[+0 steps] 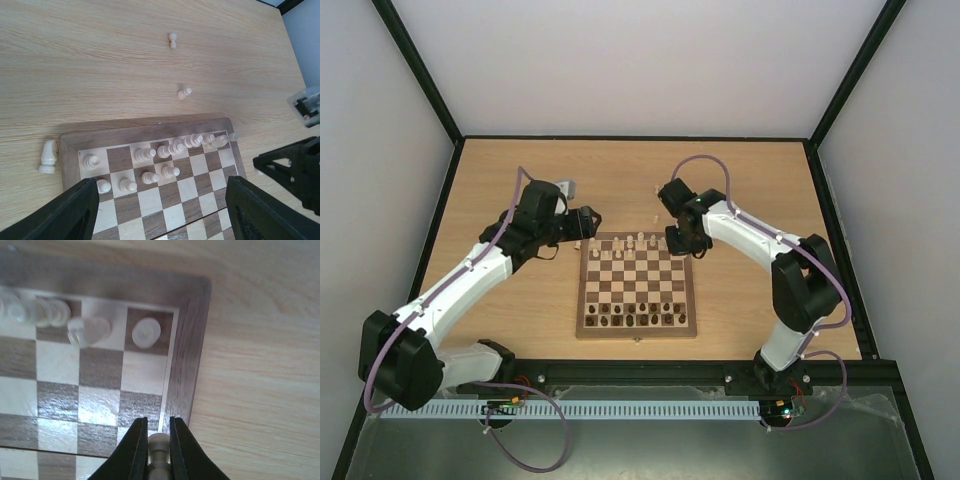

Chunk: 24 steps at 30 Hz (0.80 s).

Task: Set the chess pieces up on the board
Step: Place the chess piece on the chessboard.

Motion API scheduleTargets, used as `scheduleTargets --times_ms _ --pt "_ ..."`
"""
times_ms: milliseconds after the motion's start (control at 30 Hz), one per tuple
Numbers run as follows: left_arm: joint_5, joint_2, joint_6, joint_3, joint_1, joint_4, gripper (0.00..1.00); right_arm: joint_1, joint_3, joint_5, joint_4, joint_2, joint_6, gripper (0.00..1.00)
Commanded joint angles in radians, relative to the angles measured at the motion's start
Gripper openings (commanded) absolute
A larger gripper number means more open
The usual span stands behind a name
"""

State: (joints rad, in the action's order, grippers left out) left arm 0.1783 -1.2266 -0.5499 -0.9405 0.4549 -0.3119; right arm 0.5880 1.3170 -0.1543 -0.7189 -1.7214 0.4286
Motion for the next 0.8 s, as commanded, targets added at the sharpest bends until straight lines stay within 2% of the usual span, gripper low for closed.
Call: scheduleTargets --times_ms 0,767 --pt "-0.01 0.029 0.0 0.01 -0.002 -0.02 0.72 0.007 -0.055 0.01 0.004 0.025 0.03 0.08" --pt "-0.028 0.026 0.004 0.024 -0.004 -0.019 0.72 0.007 0.057 0.01 0.065 -0.166 0.0 0.11"
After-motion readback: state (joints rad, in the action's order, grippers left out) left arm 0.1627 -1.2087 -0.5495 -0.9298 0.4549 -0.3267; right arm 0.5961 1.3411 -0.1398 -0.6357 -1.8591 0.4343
